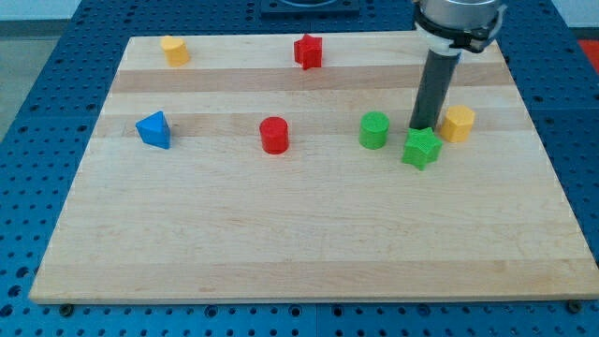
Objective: Move the yellow hexagon slightly towards right
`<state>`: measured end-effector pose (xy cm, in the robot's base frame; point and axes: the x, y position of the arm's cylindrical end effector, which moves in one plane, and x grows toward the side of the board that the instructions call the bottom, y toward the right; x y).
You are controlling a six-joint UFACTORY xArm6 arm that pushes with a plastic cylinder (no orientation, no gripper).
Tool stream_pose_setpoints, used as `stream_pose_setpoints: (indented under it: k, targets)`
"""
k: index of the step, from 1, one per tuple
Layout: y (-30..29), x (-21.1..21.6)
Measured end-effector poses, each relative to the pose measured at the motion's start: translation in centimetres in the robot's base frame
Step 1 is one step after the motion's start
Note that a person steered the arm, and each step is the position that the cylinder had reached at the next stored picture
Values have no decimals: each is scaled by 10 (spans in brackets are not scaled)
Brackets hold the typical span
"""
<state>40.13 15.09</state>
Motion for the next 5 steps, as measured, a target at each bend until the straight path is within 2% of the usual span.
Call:
stream_pose_setpoints:
  k: [5]
  targets:
    - [17,0]
